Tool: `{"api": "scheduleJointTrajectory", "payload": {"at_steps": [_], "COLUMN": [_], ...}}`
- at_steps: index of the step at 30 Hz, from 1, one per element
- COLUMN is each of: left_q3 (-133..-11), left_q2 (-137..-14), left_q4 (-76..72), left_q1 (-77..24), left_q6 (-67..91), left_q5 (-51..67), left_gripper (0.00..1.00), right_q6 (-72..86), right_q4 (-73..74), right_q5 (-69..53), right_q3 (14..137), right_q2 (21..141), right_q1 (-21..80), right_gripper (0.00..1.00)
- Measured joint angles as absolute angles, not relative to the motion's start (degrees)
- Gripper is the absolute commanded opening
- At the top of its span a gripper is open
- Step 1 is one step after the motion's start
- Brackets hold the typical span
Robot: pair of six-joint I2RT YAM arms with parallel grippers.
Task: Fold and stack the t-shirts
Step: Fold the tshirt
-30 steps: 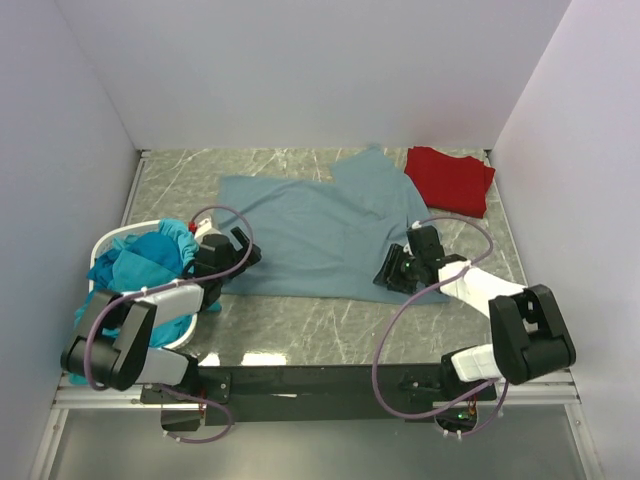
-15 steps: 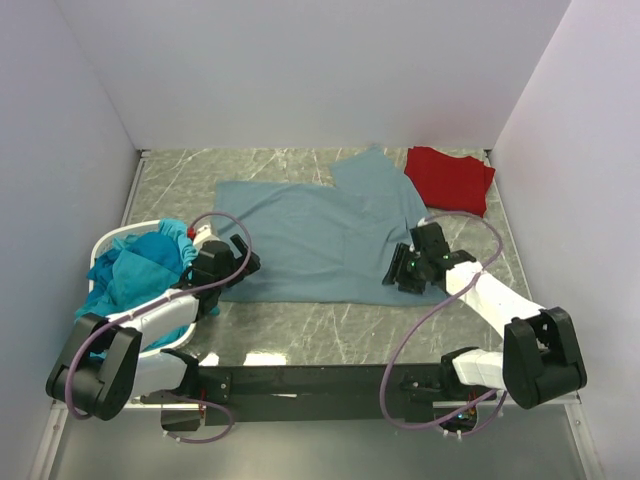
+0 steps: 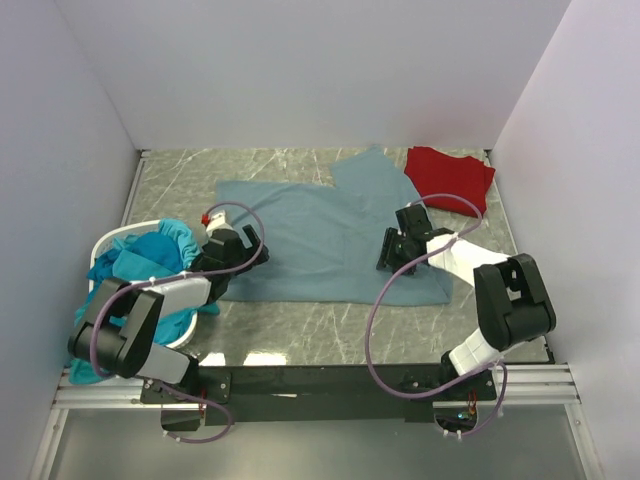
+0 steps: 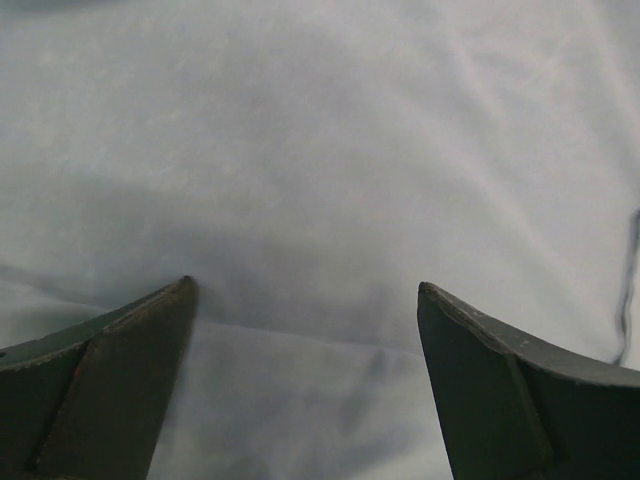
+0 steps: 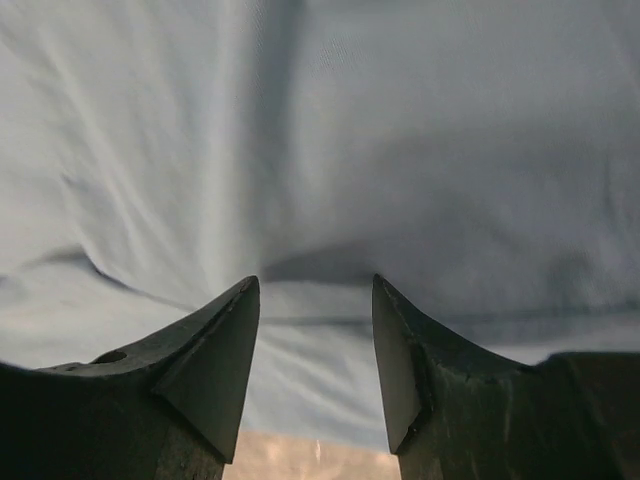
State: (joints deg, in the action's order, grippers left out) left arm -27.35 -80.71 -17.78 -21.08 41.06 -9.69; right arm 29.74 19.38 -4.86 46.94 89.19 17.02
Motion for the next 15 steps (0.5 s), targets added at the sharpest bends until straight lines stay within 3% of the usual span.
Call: {"api": "scheduleJointTrajectory", "payload": {"at_steps": [15], "left_q3": [-29.5], "left_q2": [-85.0], "left_q4": [-21.2], "left_q1": [-21.1], "left_q6": [42.7], "left_q5": [-11.5], "left_gripper": [0.99], "right_q6": [31.6], "right_q4": [15.8], "right_q5": [-5.6], "right_q3": [43.3], "right_q2": [86.7], "right_q1": [17.0], "right_gripper": [0.55]}}
